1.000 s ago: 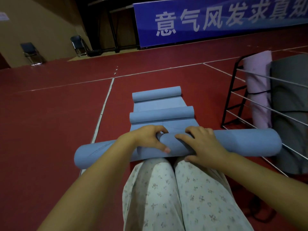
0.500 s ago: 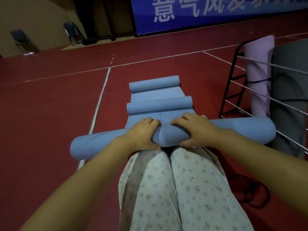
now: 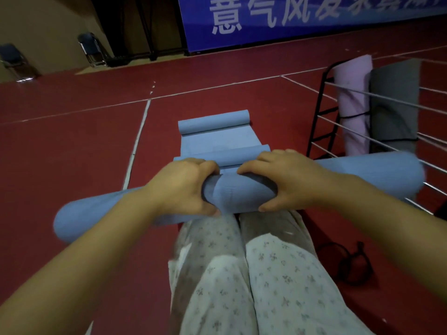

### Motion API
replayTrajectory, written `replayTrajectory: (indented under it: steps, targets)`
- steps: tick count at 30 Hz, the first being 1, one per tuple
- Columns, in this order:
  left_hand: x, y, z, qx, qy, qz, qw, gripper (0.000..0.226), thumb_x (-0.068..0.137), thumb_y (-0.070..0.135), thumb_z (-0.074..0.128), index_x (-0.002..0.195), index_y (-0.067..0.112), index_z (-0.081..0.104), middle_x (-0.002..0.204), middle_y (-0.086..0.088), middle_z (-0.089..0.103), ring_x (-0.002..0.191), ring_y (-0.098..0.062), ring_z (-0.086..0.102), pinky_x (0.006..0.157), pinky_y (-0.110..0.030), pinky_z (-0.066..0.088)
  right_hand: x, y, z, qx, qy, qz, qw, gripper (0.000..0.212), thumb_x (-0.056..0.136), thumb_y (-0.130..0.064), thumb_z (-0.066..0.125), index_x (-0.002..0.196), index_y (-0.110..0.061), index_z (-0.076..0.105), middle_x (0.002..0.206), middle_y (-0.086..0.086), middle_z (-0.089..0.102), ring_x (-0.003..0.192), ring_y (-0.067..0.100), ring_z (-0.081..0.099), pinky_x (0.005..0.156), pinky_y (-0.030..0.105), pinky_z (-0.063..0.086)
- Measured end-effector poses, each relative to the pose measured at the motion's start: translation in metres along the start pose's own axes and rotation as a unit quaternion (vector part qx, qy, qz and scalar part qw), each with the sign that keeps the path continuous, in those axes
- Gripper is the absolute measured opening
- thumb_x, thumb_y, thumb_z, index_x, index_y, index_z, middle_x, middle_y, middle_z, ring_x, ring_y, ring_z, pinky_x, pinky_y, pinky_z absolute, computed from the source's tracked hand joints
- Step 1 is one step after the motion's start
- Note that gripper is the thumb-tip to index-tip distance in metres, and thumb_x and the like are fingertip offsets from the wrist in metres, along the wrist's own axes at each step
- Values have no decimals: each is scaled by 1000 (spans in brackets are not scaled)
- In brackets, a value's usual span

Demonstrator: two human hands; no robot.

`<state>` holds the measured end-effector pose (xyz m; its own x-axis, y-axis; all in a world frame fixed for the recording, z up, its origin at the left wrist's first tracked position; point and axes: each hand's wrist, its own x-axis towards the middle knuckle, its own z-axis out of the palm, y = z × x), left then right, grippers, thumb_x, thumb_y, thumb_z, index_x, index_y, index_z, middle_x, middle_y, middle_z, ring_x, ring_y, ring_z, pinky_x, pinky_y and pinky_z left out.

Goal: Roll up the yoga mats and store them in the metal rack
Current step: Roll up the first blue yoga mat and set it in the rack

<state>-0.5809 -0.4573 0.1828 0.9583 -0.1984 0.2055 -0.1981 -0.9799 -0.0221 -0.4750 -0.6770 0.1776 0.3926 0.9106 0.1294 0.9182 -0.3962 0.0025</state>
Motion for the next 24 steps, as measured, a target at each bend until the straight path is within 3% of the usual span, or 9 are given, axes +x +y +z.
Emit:
replayTrajectory:
  steps: [4, 7, 9, 12, 17, 19, 22, 24]
  targets:
    - [-48, 38, -18, 7, 19, 55, 998, 56, 57, 61, 61, 95, 21, 62, 81, 4, 64, 70, -18, 60, 56, -33, 48, -51, -29, -3, 8, 60, -48, 997, 72, 62, -62, 57, 128, -38, 39, 105, -6, 59, 91, 19, 59, 74, 35, 46]
    - [-76, 56, 3, -13, -14, 63, 998, 52, 59, 57, 63, 97, 22, 63, 80, 4, 65, 72, -19, 62, 59, -33, 51, -79, -46, 23, 71, 1, -40, 997, 73, 63, -64, 58, 128, -42, 34, 108, -7, 58, 97, 17, 58, 79, 39, 49]
    - [-83, 65, 21, -21, -69, 45, 996, 50, 58, 53, 66, 97, 21, 64, 81, 2, 66, 73, -20, 63, 62, -32, 52, -85, -53, 41, 119, -57, -19, 991, 75, 63, -62, 65, 129, -46, 34, 113, -11, 54, 103, 12, 54, 87, 34, 44]
    - [-78, 64, 32, -52, -104, 1, 993, 51, 59, 49, 69, 101, 21, 64, 87, 2, 68, 78, -17, 63, 66, -28, 48, -80, -48, 49, 166, -81, 6, 983, 76, 63, -60, 72, 129, -49, 38, 115, -20, 50, 105, 1, 49, 91, 26, 41]
    - [-65, 50, 25, -98, -164, -18, 981, 69, 61, 55, 77, 123, 31, 55, 112, 8, 63, 98, -12, 60, 84, -32, 49, -60, -34, 37, 209, -141, 3, 968, 73, 62, -57, 77, 123, -53, 37, 117, -23, 50, 105, -1, 50, 90, 28, 46]
    - [-70, 53, 24, -63, -110, 14, 992, 75, 64, 48, 78, 131, 28, 50, 124, 2, 58, 108, -20, 59, 90, -38, 50, -52, -28, 34, 228, -175, 5, 958, 71, 63, -55, 79, 121, -53, 38, 117, -23, 52, 104, 0, 52, 90, 30, 48]
    - [-87, 63, 25, 40, 11, 55, 998, 82, 59, 40, 85, 131, 29, 48, 125, -10, 59, 108, -32, 61, 83, -48, 54, -39, -16, 30, 274, -212, 12, 938, 68, 63, -54, 81, 118, -56, 40, 113, -20, 57, 100, 2, 57, 88, 30, 51]
    - [-96, 65, 31, 71, 19, 58, 996, 89, 53, 43, 88, 132, 34, 47, 128, -12, 57, 112, -34, 59, 83, -51, 54, -29, -6, 29, 294, -243, 17, 924, 66, 64, -50, 82, 116, -56, 41, 112, -17, 56, 99, 4, 58, 88, 28, 52]
